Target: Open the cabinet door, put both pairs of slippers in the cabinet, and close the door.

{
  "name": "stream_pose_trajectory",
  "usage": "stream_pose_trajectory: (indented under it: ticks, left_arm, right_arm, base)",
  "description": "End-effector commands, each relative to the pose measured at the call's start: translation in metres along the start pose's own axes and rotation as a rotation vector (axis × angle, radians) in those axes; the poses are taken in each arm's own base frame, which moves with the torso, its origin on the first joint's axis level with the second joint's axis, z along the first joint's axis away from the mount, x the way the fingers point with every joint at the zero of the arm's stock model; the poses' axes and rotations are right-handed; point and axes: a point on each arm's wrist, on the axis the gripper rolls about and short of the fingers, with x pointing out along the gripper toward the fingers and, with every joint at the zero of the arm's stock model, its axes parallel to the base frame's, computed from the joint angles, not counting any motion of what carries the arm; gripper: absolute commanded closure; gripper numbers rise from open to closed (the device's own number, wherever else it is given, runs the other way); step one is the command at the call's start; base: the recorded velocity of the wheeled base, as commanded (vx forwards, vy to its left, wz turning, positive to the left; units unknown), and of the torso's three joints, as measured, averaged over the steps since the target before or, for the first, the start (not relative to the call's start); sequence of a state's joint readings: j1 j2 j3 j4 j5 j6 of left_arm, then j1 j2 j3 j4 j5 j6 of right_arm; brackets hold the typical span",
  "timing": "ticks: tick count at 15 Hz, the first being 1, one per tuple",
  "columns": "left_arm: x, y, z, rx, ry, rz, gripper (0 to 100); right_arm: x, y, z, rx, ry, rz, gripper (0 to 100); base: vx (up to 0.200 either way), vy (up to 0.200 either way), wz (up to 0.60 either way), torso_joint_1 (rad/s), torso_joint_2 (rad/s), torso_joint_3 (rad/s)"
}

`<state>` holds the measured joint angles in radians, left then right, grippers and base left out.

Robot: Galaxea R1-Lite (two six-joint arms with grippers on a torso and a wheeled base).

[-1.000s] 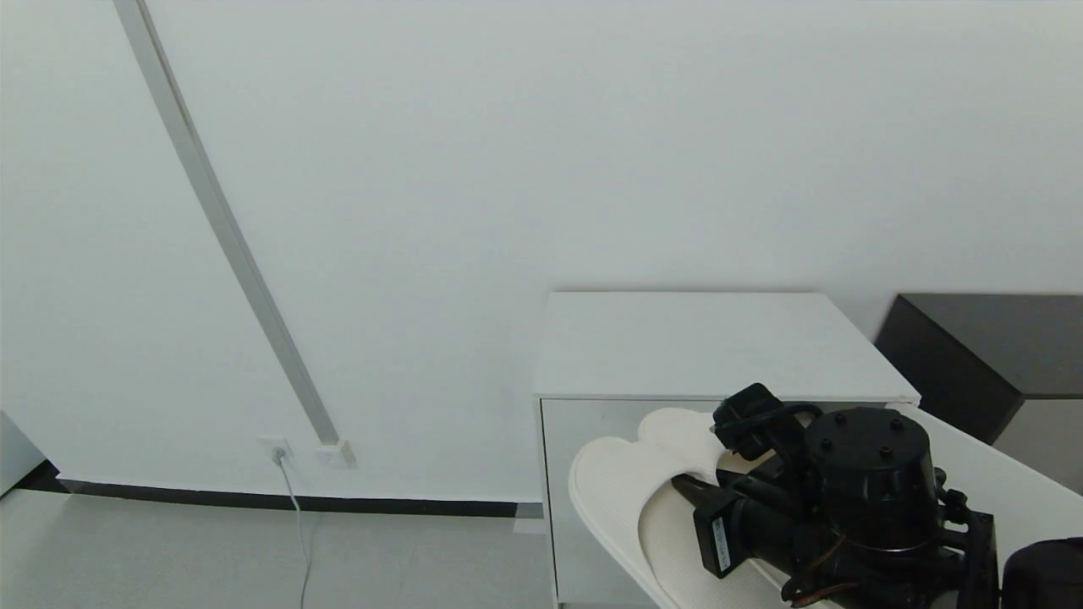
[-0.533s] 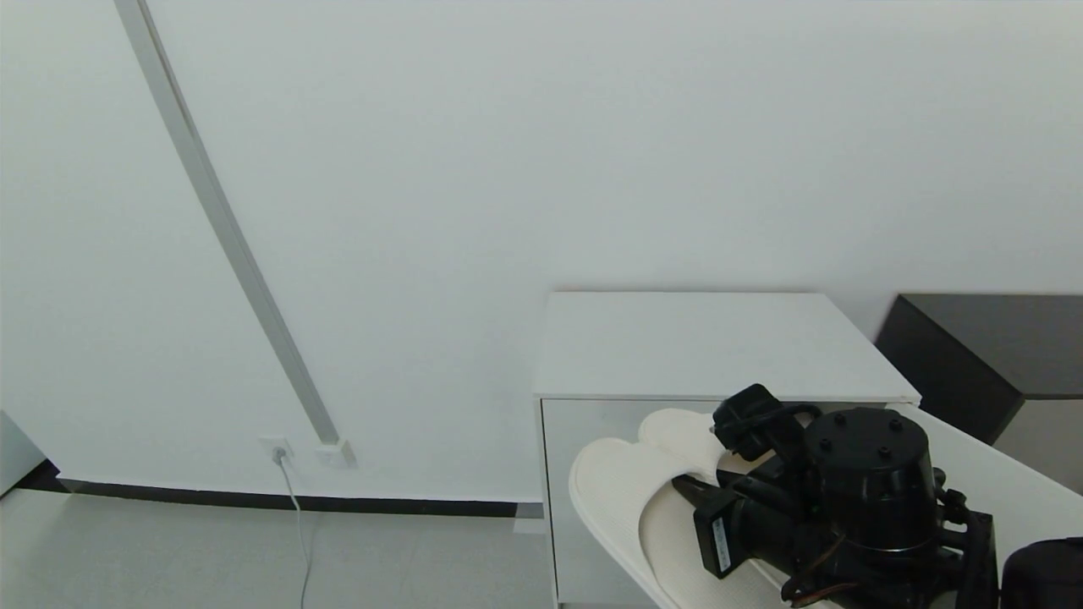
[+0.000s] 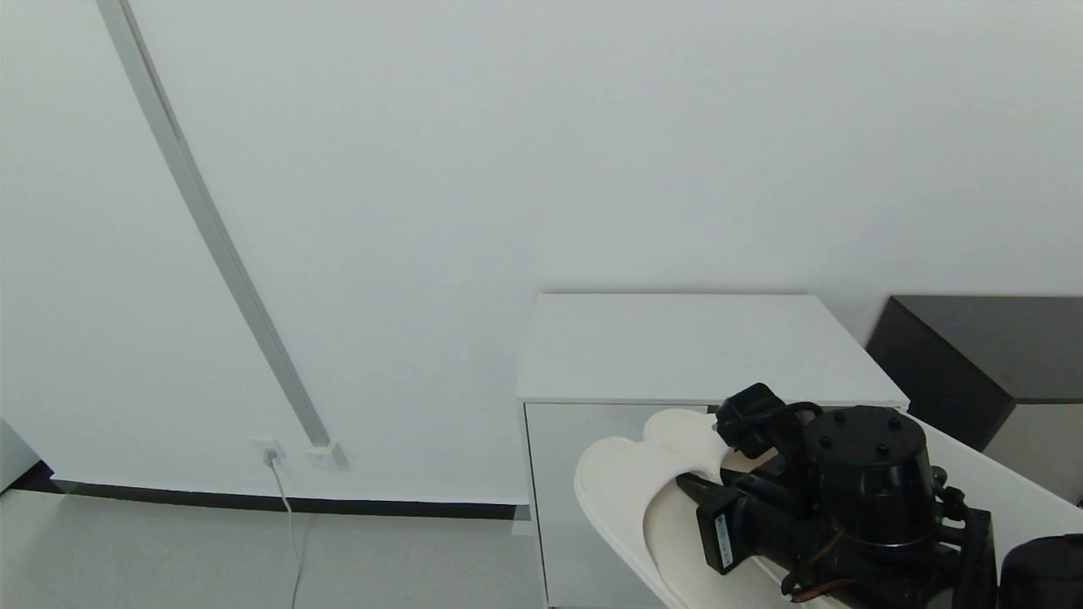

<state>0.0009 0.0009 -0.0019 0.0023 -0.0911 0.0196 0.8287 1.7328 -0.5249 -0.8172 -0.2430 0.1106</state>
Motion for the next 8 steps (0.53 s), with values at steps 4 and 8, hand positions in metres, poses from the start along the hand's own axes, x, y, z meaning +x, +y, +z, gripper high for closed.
stream_pose_trajectory:
  ticks: [4,8]
  left_arm:
    - [0.0001,0.0000,-0.0002,0.000,0.002,0.000,100]
    - [0.0001,0.0000,-0.0002,0.000,0.002,0.000,100]
  right_arm:
    - [0.0002,0.0007,-0.0008,-0.002,0.002,0.003,100]
    - [-0.0009,0.0004,-0.0019,-0.002,0.005,0.004,100]
  base:
    - [0.000,-0.200,0.00,0.004,0.00,0.004]
    - [0.000,-0.200,0.00,0.004,0.00,0.001]
